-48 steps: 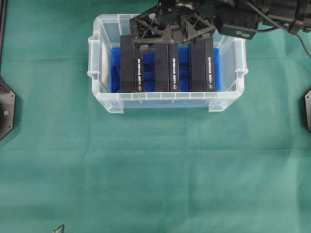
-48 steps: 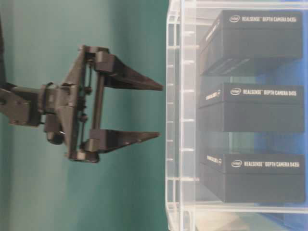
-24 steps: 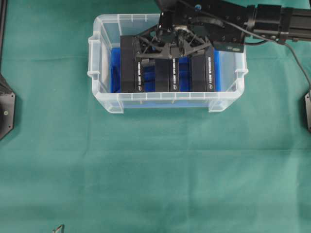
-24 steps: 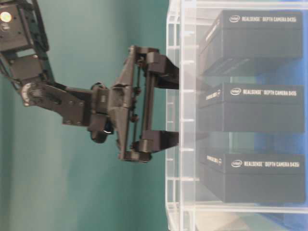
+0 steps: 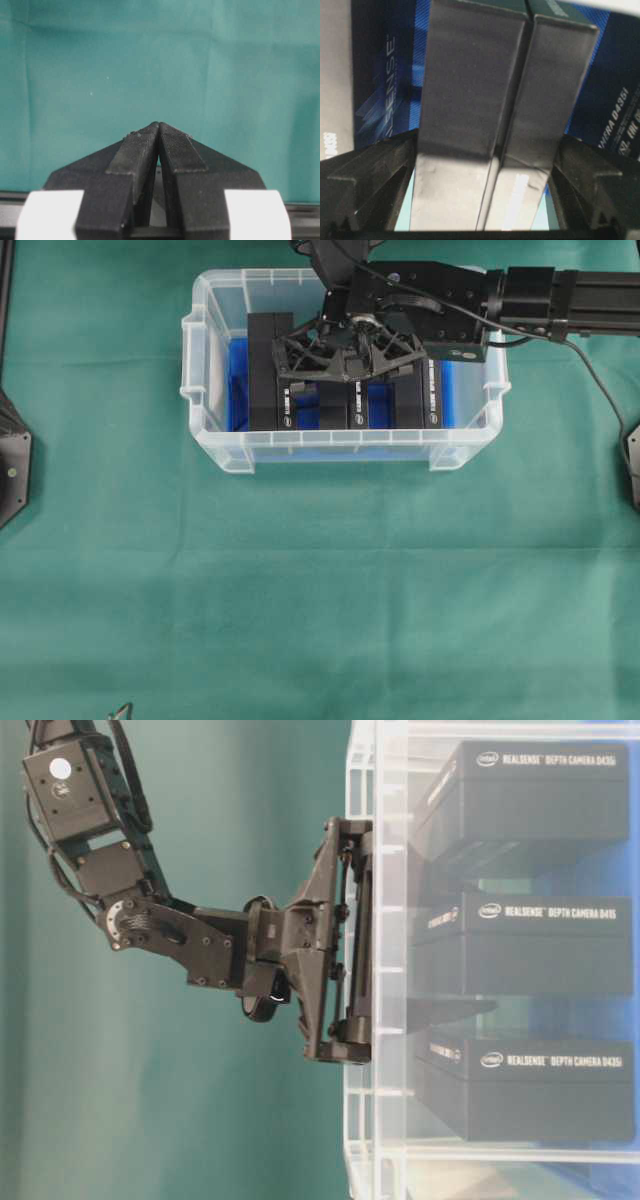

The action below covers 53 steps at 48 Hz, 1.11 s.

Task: Take the box out of the case with the right arm.
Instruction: 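Lower the right gripper around the middle box and close on it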

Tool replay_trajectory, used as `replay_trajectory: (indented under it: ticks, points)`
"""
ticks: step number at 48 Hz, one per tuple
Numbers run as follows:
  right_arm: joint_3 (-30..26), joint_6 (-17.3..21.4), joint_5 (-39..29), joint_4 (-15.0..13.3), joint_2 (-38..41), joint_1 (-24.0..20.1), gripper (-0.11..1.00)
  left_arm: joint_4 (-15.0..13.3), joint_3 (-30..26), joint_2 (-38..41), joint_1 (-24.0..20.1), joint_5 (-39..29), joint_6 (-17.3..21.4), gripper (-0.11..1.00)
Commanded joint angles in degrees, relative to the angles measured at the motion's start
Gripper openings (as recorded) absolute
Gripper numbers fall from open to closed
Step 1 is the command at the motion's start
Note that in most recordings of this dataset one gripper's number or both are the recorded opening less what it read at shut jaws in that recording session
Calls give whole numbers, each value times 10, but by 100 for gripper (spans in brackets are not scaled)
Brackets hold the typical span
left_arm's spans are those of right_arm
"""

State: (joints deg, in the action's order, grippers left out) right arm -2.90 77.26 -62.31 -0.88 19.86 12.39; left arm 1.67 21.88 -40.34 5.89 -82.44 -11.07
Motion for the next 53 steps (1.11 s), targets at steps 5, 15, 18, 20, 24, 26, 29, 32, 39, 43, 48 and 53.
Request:
replay_trajectory:
  ticks: [5,15,18,20,24,26,29,32,39,43,48,53]
  points:
    - [-5,0,4,1,-11,-3,92,1,-17,0,-1,4,0,0]
    - [-6,2,4,2,-11,-3,92,2,-17,0,-2,4,0,0]
    - [-5,2,4,6,-11,-3,92,1,-17,0,-1,4,0,0]
    - [-5,3,3,8,-11,-3,92,2,-17,0,-1,4,0,0]
    - [-5,4,-3,9,-9,-3,86,2,-17,0,-2,4,0,0]
    - [-5,9,-5,9,-6,-3,78,2,-17,0,-1,4,0,0]
    - [-5,21,-6,8,-4,-3,66,2,-17,0,-1,4,0,0]
    - [-6,27,-4,5,-4,-5,66,2,-17,0,-1,4,0,0]
    - [-5,28,-5,1,-4,-5,66,2,-17,0,-1,4,-1,0]
    - [-6,28,-4,1,-4,-6,66,2,-17,0,-1,4,-1,0]
    - [-8,29,-4,1,-4,-6,66,2,-17,0,-1,4,0,0]
    - [-12,29,-5,1,-5,-6,66,2,-17,0,-1,4,0,0]
